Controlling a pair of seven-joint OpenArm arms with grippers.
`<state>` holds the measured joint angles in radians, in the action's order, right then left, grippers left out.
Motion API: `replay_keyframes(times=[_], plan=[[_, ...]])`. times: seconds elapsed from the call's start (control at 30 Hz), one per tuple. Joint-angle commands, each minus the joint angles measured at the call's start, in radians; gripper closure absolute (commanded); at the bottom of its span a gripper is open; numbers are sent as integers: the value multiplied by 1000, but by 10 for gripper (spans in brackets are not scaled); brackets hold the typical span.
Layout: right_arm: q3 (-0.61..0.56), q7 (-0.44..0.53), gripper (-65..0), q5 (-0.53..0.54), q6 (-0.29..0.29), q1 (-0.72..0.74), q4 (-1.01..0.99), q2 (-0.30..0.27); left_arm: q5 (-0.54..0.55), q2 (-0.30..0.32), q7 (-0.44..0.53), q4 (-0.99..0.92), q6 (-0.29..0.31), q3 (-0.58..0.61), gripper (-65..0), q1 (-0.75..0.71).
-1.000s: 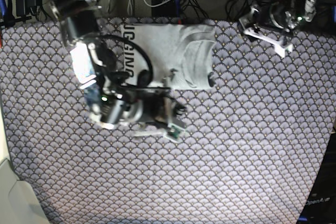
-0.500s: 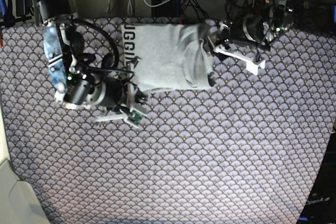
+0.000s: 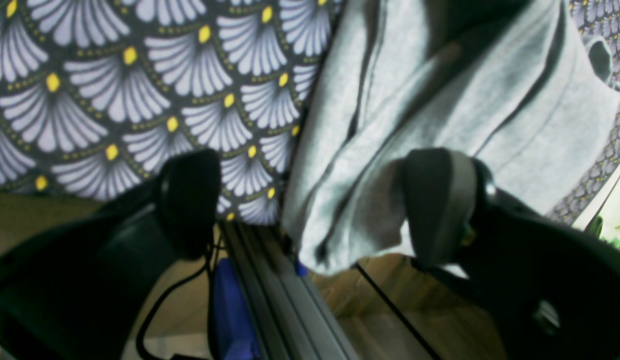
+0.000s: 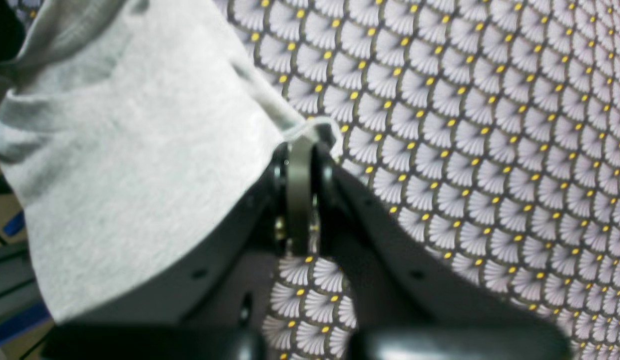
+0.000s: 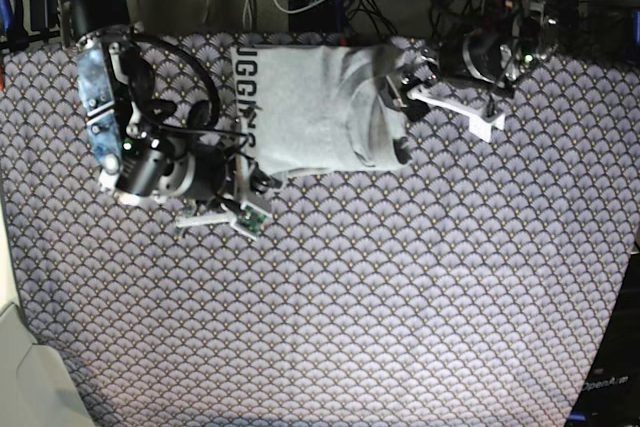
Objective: Fold the T-shirt properly
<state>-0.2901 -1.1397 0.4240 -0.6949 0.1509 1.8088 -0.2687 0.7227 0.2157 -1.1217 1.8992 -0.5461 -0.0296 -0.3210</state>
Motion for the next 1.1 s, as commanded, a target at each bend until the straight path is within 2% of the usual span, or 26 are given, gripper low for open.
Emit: replay_keyframes(times=[0.0,0.27,0.7,0.77,0.97,1.07], plan=[[5,17,0,9,-3,16,19,-2,8,-6,2,-3,1,-3,-558,15],[5,17,0,9,-3,14,19,-4,7,-35,2,-80,1,0,-558,32],[5,17,0,9,-3,20,19,-4,8,-35,2,-140,1,0,-552,26],[5,17,0,9,-3,17,19,-4,15,-29,1,-140,1,0,-510,24],[2,17,0,9,-3,11,19,-4,16,-34,-7,-126,2,0,-305,29],[2,17,0,9,-3,6,19,-4,18,-37,-1,-115,2,23,-327,33]])
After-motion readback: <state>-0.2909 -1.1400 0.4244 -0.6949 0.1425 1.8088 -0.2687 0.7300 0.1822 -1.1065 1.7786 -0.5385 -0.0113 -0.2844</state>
